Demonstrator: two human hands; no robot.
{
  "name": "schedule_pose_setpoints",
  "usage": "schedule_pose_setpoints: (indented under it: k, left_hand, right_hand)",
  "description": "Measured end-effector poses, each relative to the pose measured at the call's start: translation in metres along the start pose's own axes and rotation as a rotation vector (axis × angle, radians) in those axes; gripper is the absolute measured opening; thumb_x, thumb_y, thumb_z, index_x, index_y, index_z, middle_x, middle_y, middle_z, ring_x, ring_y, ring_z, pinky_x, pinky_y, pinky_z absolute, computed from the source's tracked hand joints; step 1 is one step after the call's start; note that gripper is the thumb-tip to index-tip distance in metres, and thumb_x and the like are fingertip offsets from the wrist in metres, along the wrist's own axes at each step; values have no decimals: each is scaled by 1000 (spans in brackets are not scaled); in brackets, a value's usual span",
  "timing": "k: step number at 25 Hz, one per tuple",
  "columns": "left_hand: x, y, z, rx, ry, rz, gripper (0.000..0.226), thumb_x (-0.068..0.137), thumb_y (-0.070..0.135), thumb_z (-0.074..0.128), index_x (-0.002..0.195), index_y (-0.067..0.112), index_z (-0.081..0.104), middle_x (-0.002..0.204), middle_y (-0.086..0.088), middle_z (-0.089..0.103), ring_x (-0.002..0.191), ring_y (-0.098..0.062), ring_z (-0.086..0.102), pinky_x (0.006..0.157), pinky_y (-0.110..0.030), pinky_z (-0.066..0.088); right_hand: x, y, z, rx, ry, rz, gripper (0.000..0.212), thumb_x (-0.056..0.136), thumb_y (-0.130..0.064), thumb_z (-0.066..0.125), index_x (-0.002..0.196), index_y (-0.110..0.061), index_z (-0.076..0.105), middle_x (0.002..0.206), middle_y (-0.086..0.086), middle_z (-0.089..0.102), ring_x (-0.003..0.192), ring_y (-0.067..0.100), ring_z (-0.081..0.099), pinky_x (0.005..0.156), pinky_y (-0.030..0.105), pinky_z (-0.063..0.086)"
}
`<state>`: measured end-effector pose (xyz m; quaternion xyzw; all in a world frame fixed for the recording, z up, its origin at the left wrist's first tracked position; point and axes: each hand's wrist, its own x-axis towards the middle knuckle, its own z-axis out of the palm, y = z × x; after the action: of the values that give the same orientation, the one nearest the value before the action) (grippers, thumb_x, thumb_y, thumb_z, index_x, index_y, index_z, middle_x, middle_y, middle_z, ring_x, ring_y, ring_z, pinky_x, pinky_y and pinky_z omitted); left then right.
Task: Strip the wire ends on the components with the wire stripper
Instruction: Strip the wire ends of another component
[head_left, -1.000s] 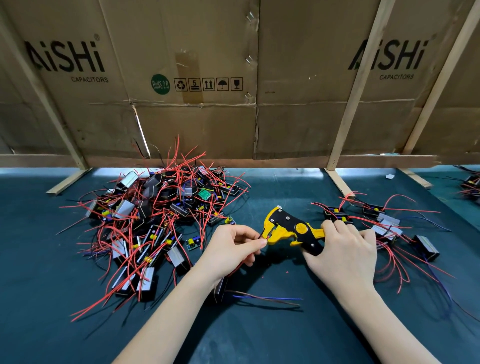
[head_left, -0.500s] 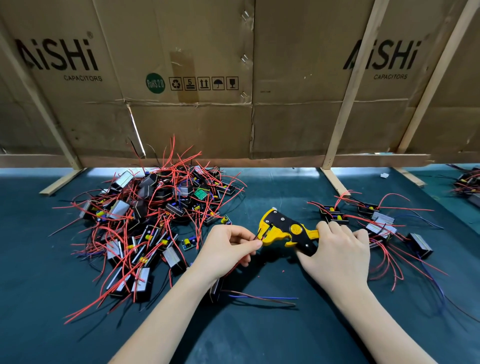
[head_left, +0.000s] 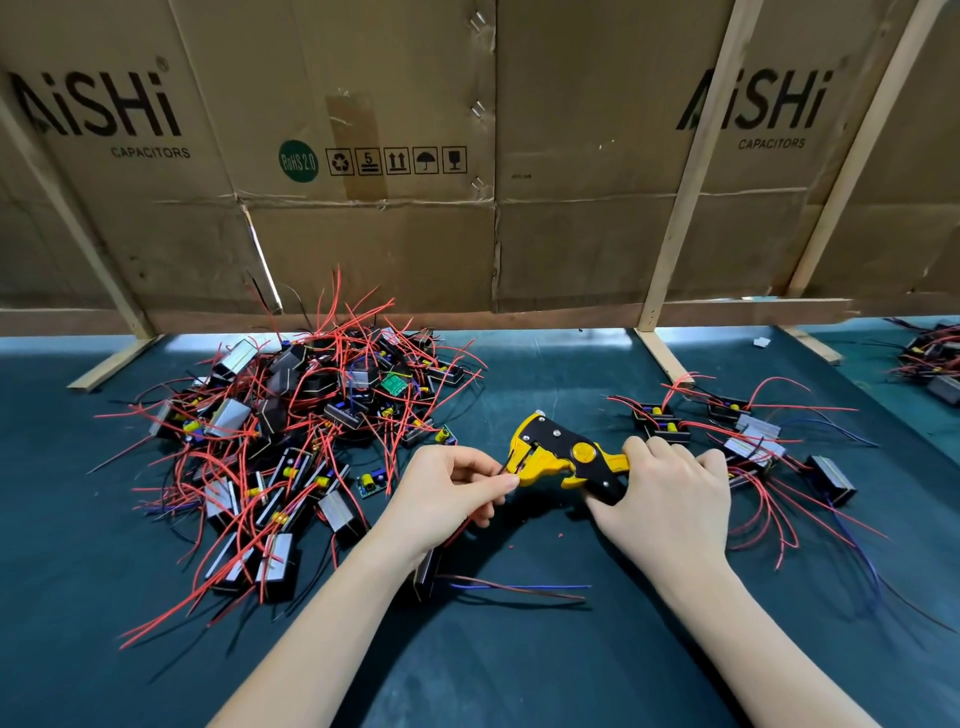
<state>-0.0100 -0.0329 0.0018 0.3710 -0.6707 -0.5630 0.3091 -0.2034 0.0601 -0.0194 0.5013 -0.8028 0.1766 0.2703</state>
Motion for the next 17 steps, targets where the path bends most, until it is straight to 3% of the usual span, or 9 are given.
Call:
schedule_pose_setpoints:
  k: [7, 14, 17]
  left_hand:
    - [-2, 3, -2, 17, -33, -8, 8, 84, 4, 74, 80, -2, 71, 57, -2, 62, 47, -10, 52, 49, -20, 46]
    - [-4, 8, -10, 25, -125, -37, 8, 82, 5, 75, 78, 1, 71, 55, -3, 60, 46, -9, 50, 48, -18, 43]
    - [-6, 9, -12, 7, -139, -40, 8, 82, 5, 75, 77, 1, 70, 56, -4, 60, 45, -9, 50, 47, -18, 43]
  right_hand:
    - [1, 1, 0, 19, 8, -31, 45, 60, -46, 82, 60, -12, 52, 56, 4, 55, 55, 29, 56, 66, 39, 33]
    - [2, 0, -1, 51, 23, -77, 51, 48, -45, 89, 49, -14, 48, 45, 4, 50, 41, 27, 51, 56, 34, 37]
    - [1, 0, -3, 49, 51, -58, 52, 38, -41, 91, 43, -13, 47, 40, 4, 48, 35, 26, 47, 49, 26, 31]
